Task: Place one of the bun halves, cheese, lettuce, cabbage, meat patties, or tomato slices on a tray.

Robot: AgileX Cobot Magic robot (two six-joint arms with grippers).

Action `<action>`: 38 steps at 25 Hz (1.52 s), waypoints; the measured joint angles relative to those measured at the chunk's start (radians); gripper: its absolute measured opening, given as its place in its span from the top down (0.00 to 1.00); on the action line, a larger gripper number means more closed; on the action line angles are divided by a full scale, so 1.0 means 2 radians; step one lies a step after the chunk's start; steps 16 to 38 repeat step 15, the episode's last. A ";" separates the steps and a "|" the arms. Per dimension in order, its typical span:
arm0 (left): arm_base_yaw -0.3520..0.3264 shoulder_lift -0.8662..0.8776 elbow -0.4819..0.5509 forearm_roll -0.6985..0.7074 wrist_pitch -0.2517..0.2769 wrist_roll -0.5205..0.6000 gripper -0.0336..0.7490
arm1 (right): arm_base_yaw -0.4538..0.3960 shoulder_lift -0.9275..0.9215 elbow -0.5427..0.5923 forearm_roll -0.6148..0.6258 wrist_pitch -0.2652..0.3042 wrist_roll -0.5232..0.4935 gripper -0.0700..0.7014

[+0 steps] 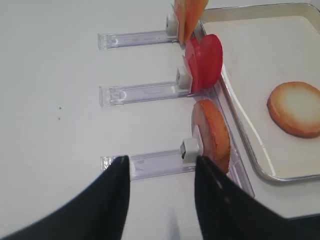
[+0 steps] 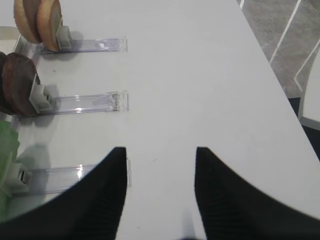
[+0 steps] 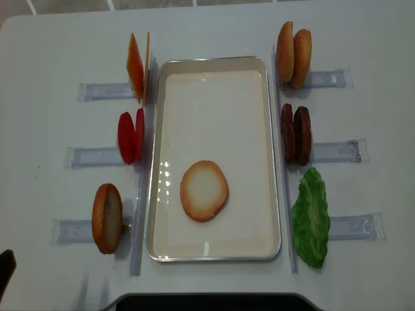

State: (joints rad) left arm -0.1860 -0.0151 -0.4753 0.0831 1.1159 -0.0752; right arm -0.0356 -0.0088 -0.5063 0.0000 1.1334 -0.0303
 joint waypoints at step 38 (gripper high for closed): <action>0.000 0.000 0.000 -0.001 0.000 0.002 0.74 | 0.000 0.000 0.000 0.000 0.000 0.000 0.51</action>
